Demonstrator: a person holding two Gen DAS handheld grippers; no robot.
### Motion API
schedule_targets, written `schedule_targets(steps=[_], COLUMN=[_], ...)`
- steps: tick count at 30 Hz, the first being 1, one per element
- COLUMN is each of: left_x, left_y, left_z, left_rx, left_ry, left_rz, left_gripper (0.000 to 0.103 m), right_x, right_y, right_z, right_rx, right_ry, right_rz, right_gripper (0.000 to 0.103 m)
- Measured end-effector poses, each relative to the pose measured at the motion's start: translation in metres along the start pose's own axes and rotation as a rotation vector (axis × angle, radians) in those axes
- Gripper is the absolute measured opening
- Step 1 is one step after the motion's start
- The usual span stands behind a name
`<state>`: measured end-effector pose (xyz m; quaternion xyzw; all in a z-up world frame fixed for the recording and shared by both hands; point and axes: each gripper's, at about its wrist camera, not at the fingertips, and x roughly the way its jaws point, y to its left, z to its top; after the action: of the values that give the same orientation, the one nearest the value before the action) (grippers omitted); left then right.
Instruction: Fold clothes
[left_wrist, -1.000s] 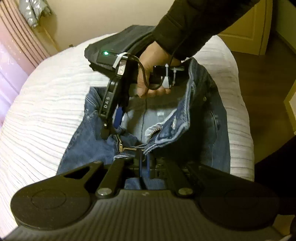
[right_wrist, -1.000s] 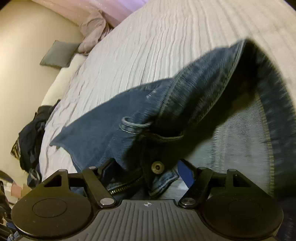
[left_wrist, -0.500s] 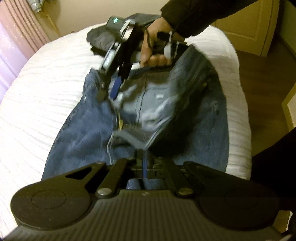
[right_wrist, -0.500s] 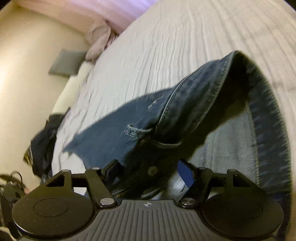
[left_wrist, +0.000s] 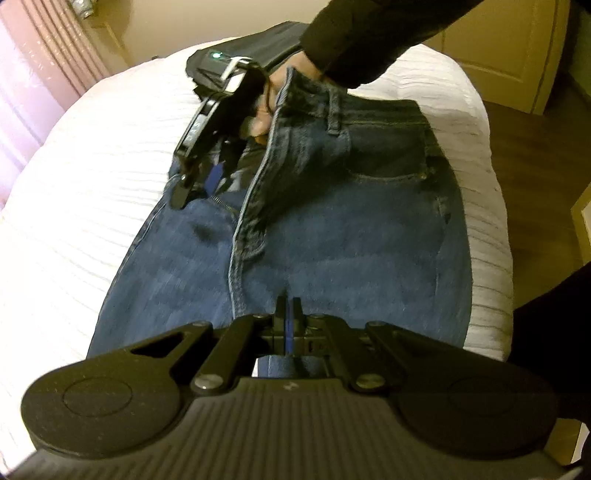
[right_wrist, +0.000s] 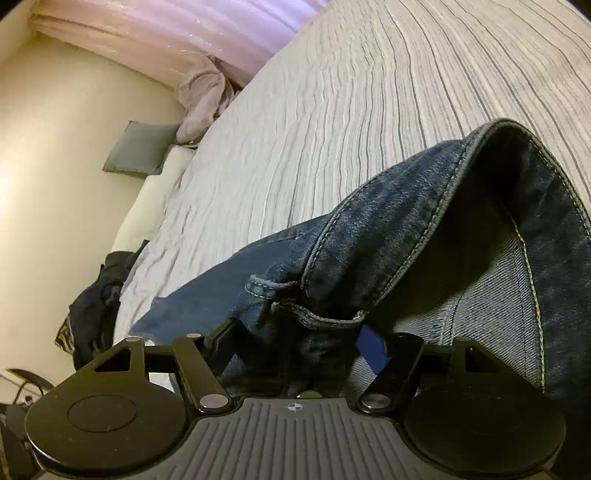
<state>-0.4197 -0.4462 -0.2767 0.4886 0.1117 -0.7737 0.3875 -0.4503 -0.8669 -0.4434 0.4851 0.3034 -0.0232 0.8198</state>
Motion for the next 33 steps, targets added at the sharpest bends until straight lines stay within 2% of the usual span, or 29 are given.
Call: schedule_targets(steps=[1, 4, 8, 11, 13, 14, 16, 17, 19, 22, 23, 25, 28, 29, 32, 33], left_x=[0.0, 0.002, 0.009, 0.017, 0.023, 0.026, 0.032, 0.034, 0.039, 0.049, 0.053, 0.06, 0.078, 0.088, 0.119, 0.129], left_y=[-0.001, -0.001, 0.002, 0.006, 0.01, 0.011, 0.012, 0.011, 0.012, 0.015, 0.016, 0.019, 0.024, 0.025, 0.027, 0.029], left_z=[0.002, 0.01, 0.025, 0.037, 0.044, 0.046, 0.05, 0.051, 0.052, 0.053, 0.053, 0.056, 0.062, 0.064, 0.069, 0.07], left_rx=[0.003, 0.014, 0.031, 0.034, 0.026, 0.026, 0.044, 0.054, 0.073, 0.071, 0.06, 0.024, -0.021, -0.031, -0.049, -0.05], left_ry=[-0.006, -0.029, -0.07, -0.092, -0.098, -0.096, -0.09, -0.087, -0.077, -0.056, -0.05, -0.041, -0.013, 0.004, 0.072, 0.099], left_rz=[-0.003, -0.011, -0.014, -0.012, -0.014, -0.013, -0.014, -0.015, -0.011, -0.009, -0.01, -0.016, -0.034, -0.032, -0.015, -0.004], left_gripper=[0.0, 0.0, 0.0, 0.0, 0.0, 0.0, 0.0, 0.0, 0.0, 0.001, 0.001, 0.002, 0.004, 0.006, 0.009, 0.009], right_x=[-0.006, -0.043, -0.105, -0.11, -0.11, -0.105, -0.11, -0.11, -0.127, -0.149, -0.152, -0.153, -0.14, -0.14, -0.147, -0.152], right_y=[0.0, 0.007, 0.039, 0.095, 0.114, 0.117, 0.098, 0.091, 0.071, 0.046, 0.037, 0.016, -0.002, -0.005, -0.01, -0.007], right_z=[0.0, -0.004, -0.025, -0.044, -0.056, -0.058, -0.059, -0.057, -0.058, -0.058, -0.059, -0.061, -0.074, -0.079, -0.094, -0.097], right_rx=[0.01, 0.008, 0.003, -0.158, -0.203, -0.184, -0.079, -0.025, 0.048, 0.1, 0.1, 0.1, 0.093, 0.101, 0.165, 0.158], right_ry=[-0.008, -0.065, -0.084, -0.019, -0.027, -0.051, -0.117, -0.15, -0.218, -0.282, -0.269, -0.184, -0.067, -0.062, -0.118, -0.139], right_rz=[0.015, -0.005, -0.175, -0.436, -0.541, -0.531, -0.502, -0.49, -0.396, -0.364, -0.388, -0.425, -0.396, -0.388, -0.384, -0.415], right_gripper=[0.031, 0.018, 0.017, 0.018, 0.019, 0.027, 0.044, 0.044, 0.044, 0.044, 0.044, 0.044, 0.044, 0.044, 0.044, 0.044])
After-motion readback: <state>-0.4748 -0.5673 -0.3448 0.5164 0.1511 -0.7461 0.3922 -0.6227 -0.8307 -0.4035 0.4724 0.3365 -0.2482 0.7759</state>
